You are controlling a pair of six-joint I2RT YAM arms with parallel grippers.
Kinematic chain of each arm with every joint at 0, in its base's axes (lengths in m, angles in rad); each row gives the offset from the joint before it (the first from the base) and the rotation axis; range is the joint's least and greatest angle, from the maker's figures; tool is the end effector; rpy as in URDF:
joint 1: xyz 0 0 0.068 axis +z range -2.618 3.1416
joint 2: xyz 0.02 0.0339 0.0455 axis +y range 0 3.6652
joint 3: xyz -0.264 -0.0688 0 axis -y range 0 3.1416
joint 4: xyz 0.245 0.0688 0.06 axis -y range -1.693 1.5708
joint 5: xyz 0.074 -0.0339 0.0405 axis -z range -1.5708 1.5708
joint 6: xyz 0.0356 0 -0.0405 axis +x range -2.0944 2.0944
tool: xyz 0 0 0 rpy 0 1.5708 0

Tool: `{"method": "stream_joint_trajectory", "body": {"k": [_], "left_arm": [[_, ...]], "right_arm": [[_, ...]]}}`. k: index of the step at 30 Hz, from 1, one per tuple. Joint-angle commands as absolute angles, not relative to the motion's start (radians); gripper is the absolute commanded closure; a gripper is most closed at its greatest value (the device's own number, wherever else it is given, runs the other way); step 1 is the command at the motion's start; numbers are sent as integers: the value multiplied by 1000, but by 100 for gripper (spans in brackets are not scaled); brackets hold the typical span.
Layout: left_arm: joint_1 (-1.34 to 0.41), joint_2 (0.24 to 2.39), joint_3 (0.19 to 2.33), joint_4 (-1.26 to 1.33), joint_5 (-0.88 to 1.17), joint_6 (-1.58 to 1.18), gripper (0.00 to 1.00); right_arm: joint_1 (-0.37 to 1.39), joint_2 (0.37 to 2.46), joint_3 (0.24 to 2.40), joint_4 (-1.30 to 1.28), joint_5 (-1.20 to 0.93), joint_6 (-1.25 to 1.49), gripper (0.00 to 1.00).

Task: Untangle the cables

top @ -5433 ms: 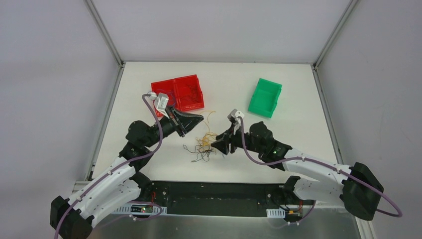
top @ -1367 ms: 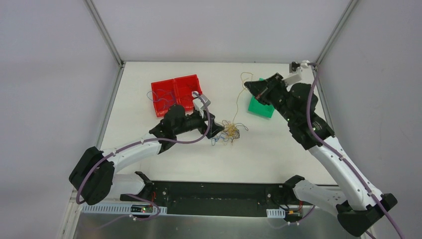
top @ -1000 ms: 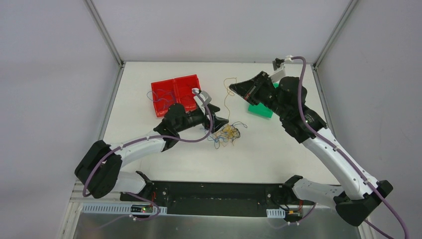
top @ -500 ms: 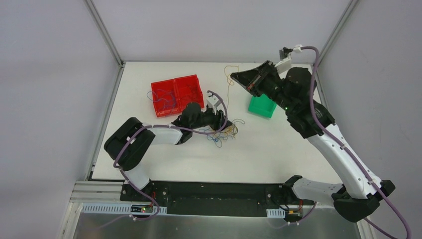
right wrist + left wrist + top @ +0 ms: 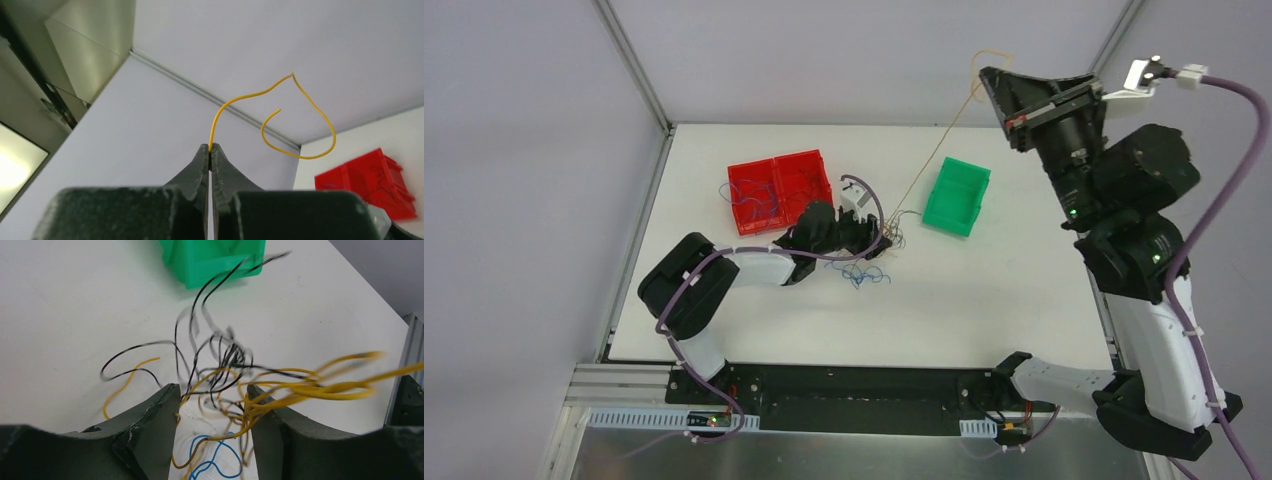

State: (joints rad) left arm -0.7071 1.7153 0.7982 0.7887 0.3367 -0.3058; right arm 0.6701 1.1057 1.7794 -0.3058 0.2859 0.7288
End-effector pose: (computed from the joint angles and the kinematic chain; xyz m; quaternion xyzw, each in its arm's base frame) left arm 0.2671 -0.2437 0.2030 0.2560 0.7035 -0.4258 0.5082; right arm 0.1289 0.0894 0.5881 0.1338 0.5564 0.4637 0.6764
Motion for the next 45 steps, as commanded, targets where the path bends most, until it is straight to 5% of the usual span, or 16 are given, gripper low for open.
{"method": "stream_joint_trajectory", "body": {"k": [1, 8, 14, 23, 33, 38, 41, 45], "left_arm": [[-710, 1701, 818, 678, 209, -338, 47], [-685, 1693, 856, 483, 79, -369, 56], [-666, 1597, 807, 480, 18, -386, 100], [-628, 1411, 693, 452, -204, -422, 100], [-634, 1296, 674, 486, -21, -322, 100], [-650, 1288, 679, 487, -2, -286, 100], [-669, 1309, 702, 483, 44, -248, 100], [-735, 1315, 727, 461, 7, -155, 100]], "right_arm": [[672, 1093, 1935, -270, 467, 641, 100], [672, 1041, 1954, -264, 612, 554, 100], [673, 953, 1806, -225, 663, 508, 100], [672, 817, 1624, -200, 979, 344, 100], [673, 555, 985, -308, 864, 514, 99], [672, 551, 714, -336, 921, 562, 79], [671, 609, 597, -311, 960, 571, 53], [669, 690, 563, -211, 585, 476, 37]]}}
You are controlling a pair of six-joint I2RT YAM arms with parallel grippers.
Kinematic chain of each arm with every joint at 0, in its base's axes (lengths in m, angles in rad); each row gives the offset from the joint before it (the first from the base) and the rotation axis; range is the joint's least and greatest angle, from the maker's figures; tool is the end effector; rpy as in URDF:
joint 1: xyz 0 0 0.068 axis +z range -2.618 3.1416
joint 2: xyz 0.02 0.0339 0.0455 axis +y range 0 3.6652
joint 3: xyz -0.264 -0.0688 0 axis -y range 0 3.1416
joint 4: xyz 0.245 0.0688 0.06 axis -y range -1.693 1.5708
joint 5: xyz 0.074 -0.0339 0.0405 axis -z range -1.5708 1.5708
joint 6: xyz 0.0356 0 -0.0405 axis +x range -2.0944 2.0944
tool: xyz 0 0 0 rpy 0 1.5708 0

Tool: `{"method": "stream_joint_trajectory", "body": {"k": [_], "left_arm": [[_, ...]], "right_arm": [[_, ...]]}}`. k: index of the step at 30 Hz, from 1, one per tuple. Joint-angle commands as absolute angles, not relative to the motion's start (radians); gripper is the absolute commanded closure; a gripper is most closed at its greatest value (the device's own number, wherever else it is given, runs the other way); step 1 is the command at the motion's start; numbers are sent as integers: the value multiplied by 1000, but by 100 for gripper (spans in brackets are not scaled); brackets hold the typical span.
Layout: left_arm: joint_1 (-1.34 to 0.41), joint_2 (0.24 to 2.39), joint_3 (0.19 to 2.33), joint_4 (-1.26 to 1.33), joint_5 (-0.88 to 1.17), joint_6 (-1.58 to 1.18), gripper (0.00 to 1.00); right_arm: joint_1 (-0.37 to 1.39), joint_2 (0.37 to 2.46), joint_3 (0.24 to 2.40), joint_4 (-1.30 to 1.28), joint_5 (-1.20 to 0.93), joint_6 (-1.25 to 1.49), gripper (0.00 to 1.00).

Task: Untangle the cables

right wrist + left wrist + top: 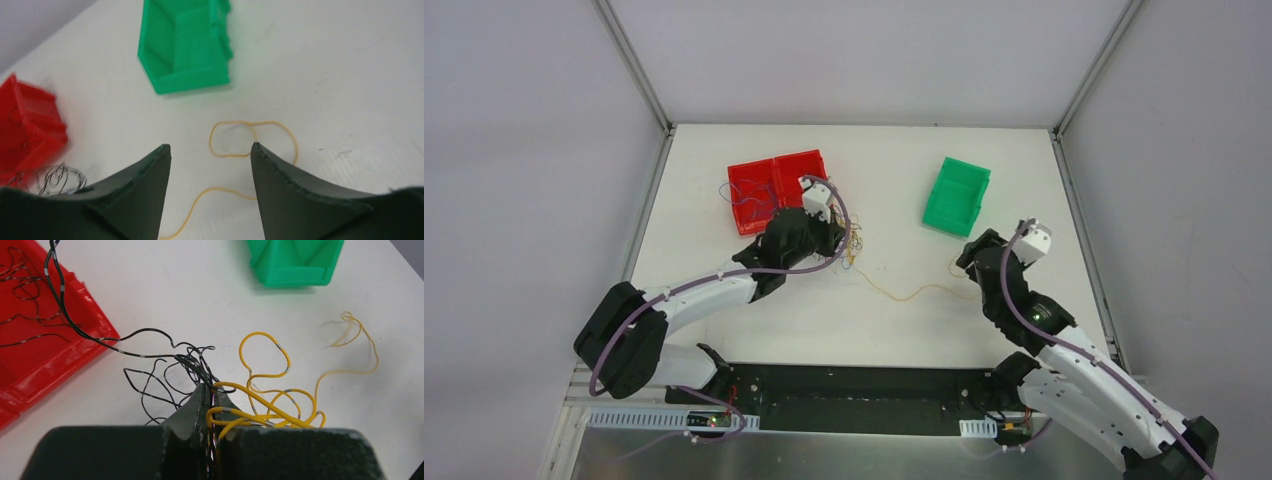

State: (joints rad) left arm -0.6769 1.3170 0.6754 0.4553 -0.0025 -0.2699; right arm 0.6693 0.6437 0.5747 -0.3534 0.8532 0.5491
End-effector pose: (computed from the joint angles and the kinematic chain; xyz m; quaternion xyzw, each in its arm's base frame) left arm 0.2289 -0.1838 0.2502 0.1548 0.7541 -0.2901 0.5685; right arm 0.1313 0.0697 0.2750 0.1784 0.7765 -0.0020 0.6043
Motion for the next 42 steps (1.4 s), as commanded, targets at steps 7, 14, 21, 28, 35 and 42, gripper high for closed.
{"method": "stream_joint_trajectory", "body": {"k": [7, 14, 21, 28, 35, 42], "left_arm": [[-796, 1277, 742, 426, -28, -75, 100], [-801, 1239, 743, 386, -31, -68, 100], [-801, 1217, 749, 357, -2, -78, 100], [-801, 1170, 732, 359, 40, -87, 100], [-800, 1151, 725, 381, 64, -146, 100], [-776, 1104, 680, 354, -182, -211, 100]], "right_arm": [[683, 819, 477, 118, 61, 301, 34], [772, 972, 470, 299, -104, 162, 34], [878, 1067, 456, 458, -178, 6, 36], [911, 1201, 523, 480, -61, -31, 40], [911, 1249, 550, 515, -23, 10, 80], [895, 1115, 453, 554, 244, 143, 100]]}}
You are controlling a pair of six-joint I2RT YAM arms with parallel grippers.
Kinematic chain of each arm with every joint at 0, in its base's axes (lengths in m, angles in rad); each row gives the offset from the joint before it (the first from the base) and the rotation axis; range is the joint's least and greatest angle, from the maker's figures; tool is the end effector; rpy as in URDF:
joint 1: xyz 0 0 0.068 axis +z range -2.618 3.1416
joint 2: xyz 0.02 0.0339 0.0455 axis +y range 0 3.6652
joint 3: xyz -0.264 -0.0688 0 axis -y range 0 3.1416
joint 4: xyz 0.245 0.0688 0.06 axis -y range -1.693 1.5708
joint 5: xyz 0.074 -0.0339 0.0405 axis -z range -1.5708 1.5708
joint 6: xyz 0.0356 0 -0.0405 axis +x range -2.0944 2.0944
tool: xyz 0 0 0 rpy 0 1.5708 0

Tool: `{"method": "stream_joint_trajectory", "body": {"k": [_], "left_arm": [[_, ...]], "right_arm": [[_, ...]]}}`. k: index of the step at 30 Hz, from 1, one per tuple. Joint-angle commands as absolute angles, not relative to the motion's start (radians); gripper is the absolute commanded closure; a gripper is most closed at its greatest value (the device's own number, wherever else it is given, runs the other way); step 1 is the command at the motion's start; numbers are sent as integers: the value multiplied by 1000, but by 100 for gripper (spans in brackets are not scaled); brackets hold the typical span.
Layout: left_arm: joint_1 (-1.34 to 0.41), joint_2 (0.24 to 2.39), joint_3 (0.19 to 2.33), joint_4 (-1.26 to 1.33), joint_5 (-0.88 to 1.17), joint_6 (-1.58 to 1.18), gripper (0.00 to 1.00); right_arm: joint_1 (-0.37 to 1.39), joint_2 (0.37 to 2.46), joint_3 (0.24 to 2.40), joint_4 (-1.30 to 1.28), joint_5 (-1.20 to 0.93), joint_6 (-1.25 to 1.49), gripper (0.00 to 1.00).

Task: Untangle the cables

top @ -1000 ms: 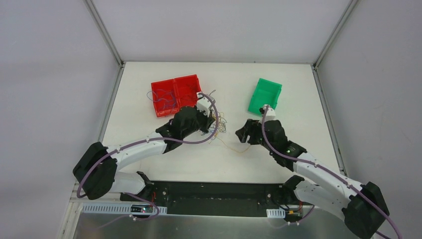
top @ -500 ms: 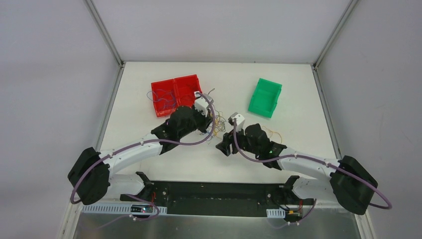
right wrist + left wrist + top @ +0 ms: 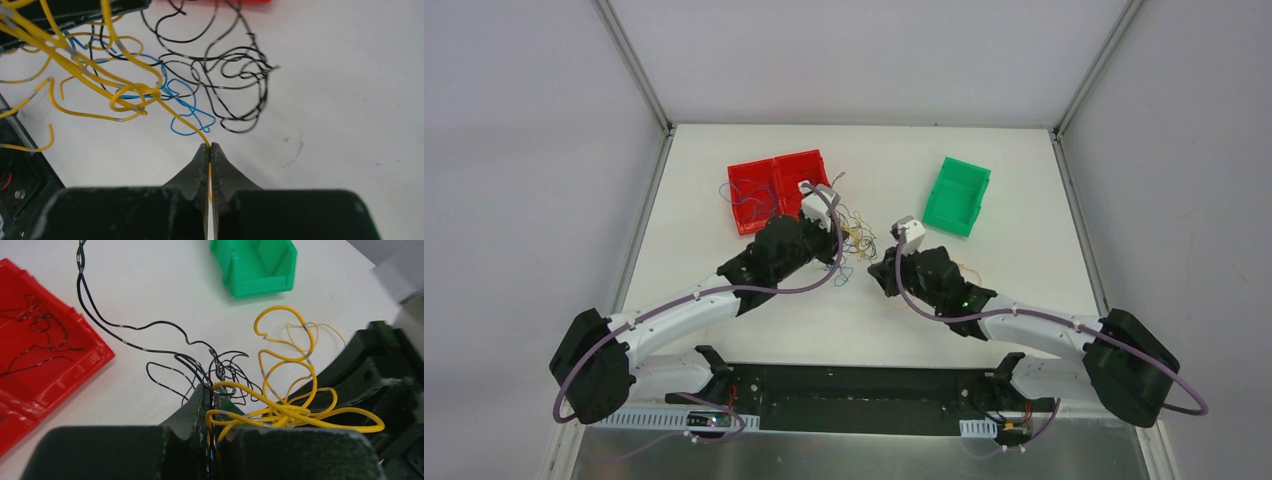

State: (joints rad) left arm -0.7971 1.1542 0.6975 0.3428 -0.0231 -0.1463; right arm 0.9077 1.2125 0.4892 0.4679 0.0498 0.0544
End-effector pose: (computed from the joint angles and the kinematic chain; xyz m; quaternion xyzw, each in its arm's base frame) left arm 0.1881 -0.1914 0.2883 0.2313 0.7095 -0.2948 0.5969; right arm 0.1595 0.2013 0.2159 -0.3135 0.7265 0.2653 0.5509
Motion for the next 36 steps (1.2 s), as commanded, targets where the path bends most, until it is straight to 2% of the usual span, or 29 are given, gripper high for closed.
{"method": "stream_joint_trajectory", "body": {"k": [1, 5, 8, 13, 27, 30, 33, 35, 36], "left_arm": [[-762, 1102, 681, 335, -224, -238, 100], [-705, 1104, 676, 279, -288, -329, 100], [-673, 1109, 674, 253, -328, -366, 100], [-654, 1115, 669, 247, -335, -382, 100], [-583, 1108, 664, 115, -529, -528, 100], [-565, 1106, 665, 74, -588, -591, 100], [-565, 1100, 656, 125, -505, -554, 100], [-565, 1095, 641, 202, -363, -500, 100], [-565, 1092, 639, 232, -251, -459, 100]], "right_arm": [[879, 1088, 437, 554, 292, 171, 100], [790, 961, 364, 514, 459, 307, 100], [687, 840, 334, 376, 559, 434, 100], [528, 702, 313, 204, 576, 572, 100], [299, 423, 329, -119, 670, 716, 100], [257, 368, 324, -150, 656, 723, 100], [254, 367, 323, -116, 596, 696, 100], [255, 390, 306, -15, 441, 607, 100], [255, 407, 300, 58, 284, 560, 100]]}}
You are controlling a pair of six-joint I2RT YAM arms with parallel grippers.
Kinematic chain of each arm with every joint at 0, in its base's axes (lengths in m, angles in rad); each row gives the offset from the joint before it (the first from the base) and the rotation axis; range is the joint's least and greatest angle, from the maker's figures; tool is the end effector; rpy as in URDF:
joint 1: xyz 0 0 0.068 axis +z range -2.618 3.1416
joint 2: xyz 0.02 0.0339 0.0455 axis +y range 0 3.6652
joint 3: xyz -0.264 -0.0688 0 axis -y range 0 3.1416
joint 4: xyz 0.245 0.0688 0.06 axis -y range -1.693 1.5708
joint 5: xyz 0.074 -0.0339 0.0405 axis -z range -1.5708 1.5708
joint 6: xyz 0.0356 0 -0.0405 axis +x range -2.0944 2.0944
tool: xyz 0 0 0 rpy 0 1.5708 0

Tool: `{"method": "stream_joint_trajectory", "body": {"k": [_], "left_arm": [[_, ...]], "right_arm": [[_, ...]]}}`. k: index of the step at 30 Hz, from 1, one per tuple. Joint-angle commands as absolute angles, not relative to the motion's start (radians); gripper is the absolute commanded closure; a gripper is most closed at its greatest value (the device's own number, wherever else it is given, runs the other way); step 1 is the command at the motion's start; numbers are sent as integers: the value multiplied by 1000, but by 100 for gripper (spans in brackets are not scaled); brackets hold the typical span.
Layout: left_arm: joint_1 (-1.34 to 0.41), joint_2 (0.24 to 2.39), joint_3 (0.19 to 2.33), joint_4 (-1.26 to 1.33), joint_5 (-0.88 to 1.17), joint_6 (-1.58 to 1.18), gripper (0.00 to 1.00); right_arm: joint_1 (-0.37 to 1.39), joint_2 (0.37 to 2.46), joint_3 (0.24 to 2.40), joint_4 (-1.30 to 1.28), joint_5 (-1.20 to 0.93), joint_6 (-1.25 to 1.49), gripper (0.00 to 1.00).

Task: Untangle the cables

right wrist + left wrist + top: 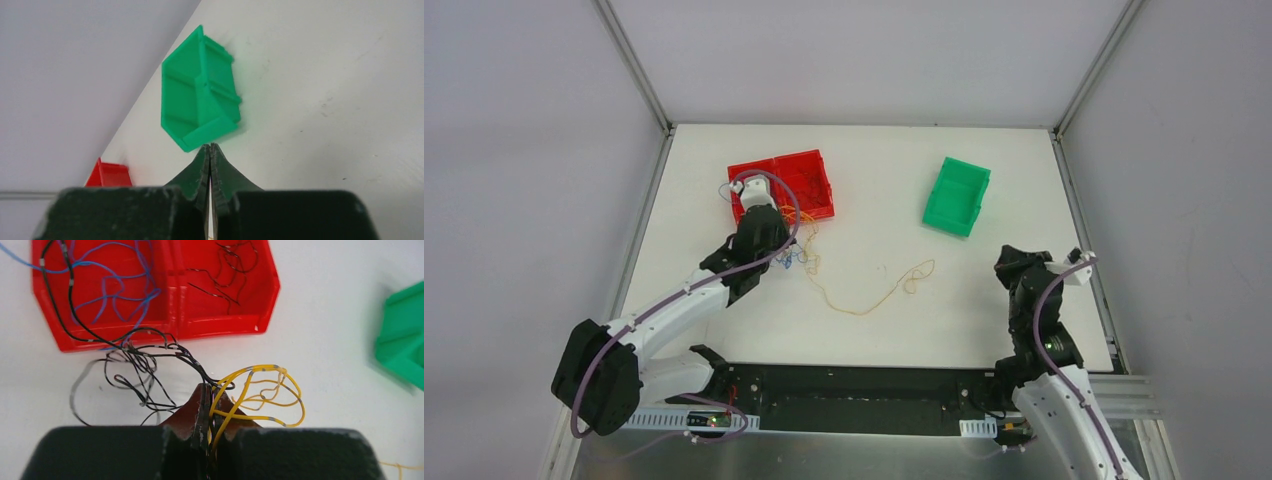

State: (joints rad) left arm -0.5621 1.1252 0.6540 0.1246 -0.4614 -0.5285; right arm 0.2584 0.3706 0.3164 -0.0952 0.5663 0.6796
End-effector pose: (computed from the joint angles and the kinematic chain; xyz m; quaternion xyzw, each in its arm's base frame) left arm 0.2211 -0.1205 0.2580 -0.1180 0.7989 -0.1301 0.5753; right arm 0.1254 0.0134 0.2403 0.3304 0.6735 0.0942 0.6545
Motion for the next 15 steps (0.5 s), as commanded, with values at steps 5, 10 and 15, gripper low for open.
{"method": "stream_joint_trajectory", "body": {"k": [5, 10, 15], "left_arm": [[-566, 1066, 652, 275, 11, -412, 90], [-570, 1014, 640, 344, 197, -373, 85], [-625, 1038, 667, 395, 359, -318, 85]], "right_arm": [[260, 541, 281, 325, -109, 482, 73], [358, 665, 305, 435, -226, 426, 53], [513, 734, 317, 545, -328, 336, 52]]}}
